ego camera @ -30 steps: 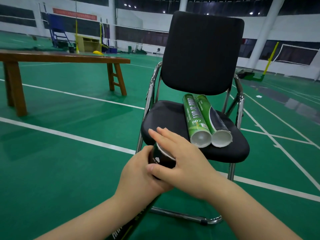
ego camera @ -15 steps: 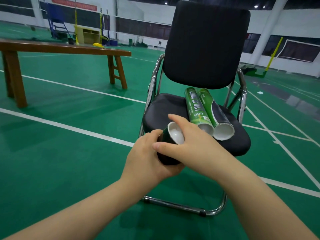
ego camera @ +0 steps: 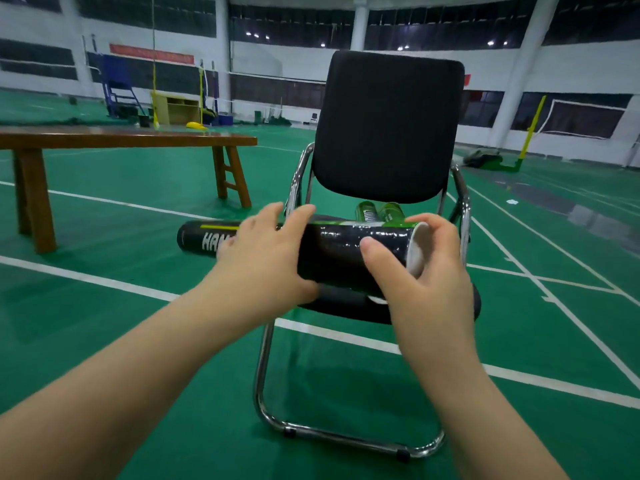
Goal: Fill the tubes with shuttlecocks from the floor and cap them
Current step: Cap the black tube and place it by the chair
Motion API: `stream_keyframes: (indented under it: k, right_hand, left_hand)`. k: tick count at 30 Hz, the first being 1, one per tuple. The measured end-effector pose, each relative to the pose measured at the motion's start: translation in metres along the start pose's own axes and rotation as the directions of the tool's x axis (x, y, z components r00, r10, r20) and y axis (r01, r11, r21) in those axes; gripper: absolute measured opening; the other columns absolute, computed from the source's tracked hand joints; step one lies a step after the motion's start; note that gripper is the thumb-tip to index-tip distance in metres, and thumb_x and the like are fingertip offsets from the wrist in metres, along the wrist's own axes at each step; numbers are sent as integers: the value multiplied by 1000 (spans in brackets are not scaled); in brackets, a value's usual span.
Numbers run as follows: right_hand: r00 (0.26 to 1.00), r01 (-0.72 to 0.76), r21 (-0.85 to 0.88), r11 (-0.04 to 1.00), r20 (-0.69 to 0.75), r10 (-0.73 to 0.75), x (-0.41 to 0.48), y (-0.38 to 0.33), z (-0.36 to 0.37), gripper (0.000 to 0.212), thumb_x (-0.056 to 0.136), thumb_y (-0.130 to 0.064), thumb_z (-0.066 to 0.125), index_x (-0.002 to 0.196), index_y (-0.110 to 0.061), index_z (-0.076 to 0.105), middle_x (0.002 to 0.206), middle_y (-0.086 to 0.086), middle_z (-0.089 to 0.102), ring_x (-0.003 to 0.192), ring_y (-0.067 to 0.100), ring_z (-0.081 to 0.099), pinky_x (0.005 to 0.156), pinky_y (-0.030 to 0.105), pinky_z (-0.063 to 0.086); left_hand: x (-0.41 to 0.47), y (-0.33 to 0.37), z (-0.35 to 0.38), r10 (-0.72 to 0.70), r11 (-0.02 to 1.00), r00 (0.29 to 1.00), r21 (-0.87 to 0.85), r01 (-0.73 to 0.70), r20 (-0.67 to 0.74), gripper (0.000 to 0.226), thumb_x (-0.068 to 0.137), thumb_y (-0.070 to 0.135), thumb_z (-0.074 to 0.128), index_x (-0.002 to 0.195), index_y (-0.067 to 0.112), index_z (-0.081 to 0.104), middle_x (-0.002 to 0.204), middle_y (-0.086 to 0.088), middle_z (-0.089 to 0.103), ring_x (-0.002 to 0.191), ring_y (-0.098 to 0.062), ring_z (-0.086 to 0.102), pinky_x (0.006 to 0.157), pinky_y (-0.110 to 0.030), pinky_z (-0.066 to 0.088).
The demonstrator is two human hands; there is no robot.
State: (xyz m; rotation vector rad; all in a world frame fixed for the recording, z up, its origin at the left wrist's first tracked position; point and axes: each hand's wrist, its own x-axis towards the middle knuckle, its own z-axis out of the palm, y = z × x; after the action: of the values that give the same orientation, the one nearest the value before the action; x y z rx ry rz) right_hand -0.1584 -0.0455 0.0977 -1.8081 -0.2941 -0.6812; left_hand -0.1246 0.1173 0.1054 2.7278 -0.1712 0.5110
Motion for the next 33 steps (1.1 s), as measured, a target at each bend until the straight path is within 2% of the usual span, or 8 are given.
stream_keyframes:
  k: [4,7,10,12,20,23,28,33]
  right_hand:
    - [963,167,-83,983,-202,-180,2,15,17,46,74,-44,64,109,-30,37,103,-12,41,93,-18,38,76,-3,28]
    - [932,207,-228,951,-250,-263,7,35,31,55,76,-39,69,116,-26,35,112,-9,34,96,-12,33,84,8,32]
    - [942,210,-302,930,-191,-275,12,51,36,53,76,-45,60,117,-28,32,122,-2,36,105,11,44,83,31,49]
    - [960,211,-337,918,-102,-259,14,62,39,51,76,-47,53,118,-29,32,128,3,37,108,20,48,85,31,48]
    - [960,262,-451,853,213,-182,37,120,47,59,78,-32,70,124,-23,34,138,12,38,124,34,43,95,44,46]
    - [937,350,-585,732,237,-258,44,142,56,68,62,-34,82,113,-21,38,124,13,53,116,37,53,95,50,46]
    - [921,387,-715,583,271,-279,40,165,61,74,45,-42,88,105,-24,49,113,5,61,109,29,60,95,53,42]
    - [942,334,-549,767,218,-254,40,166,60,44,73,-46,64,109,-26,50,121,0,56,119,23,51,107,46,29]
  left_hand:
    - [24,22,16,-134,988,988,-92,126,-83,89,81,34,61,143,37,-2,151,-15,9,131,-38,26,103,-54,30]
    - [40,32,48,-70,991,993,-120,58,-95,86,87,27,54,143,39,-10,142,-16,29,113,-35,46,87,-49,43]
    - [59,32,71,-41,983,995,-181,23,-96,79,91,13,46,145,34,-8,93,-7,59,68,-19,52,62,-36,45]
    - [68,29,85,-43,985,998,-166,36,-38,74,92,10,44,146,27,-4,65,2,48,52,-11,43,54,-32,38]
    - [104,5,127,-50,999,984,6,49,171,72,92,19,45,146,25,-3,112,-14,61,86,-26,56,71,-35,42]
    - [123,-8,134,-20,998,991,57,13,131,58,92,20,45,144,28,23,119,-12,60,100,-30,58,78,-36,46]
    - [133,-6,137,-147,916,985,-363,169,88,30,93,20,45,119,19,60,123,-5,60,109,-24,54,86,-29,40]
    - [124,4,149,-230,811,968,-530,245,96,35,90,30,50,124,22,54,124,-4,59,113,-22,52,85,-27,34]
